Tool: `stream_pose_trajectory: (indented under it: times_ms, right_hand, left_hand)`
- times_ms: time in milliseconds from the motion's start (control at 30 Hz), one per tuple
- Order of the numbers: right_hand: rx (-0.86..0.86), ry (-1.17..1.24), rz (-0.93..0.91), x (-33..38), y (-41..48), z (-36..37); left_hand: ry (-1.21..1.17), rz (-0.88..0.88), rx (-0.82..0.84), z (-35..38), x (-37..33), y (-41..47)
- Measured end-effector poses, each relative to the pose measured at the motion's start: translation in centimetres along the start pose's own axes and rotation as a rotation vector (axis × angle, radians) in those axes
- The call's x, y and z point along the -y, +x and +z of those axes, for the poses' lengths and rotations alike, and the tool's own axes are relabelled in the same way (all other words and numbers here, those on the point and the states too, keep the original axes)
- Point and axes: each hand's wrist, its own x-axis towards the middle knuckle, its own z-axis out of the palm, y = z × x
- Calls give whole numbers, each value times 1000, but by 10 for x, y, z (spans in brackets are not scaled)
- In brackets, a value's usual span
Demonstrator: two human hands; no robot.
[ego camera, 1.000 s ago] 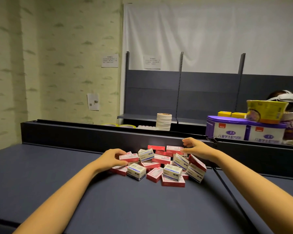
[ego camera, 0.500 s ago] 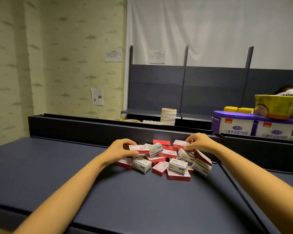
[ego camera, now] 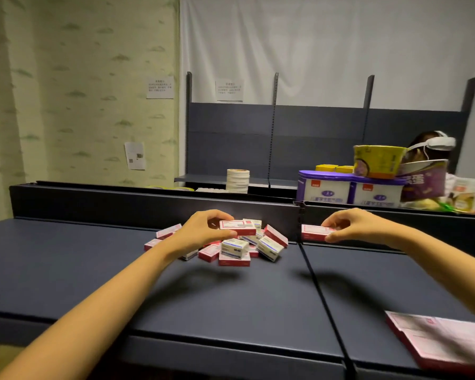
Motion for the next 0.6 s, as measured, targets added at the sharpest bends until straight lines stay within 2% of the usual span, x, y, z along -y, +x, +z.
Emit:
stream_pose_trajectory:
  times_ms: [300, 600]
  right_hand:
    - [57, 70, 35, -82, -121, -44]
    - [145, 137, 32, -138, -182, -51]
  left_hand:
    - [-40, 67, 168, 139, -92, -19]
    - [-60, 30, 340, 234, -131, -29]
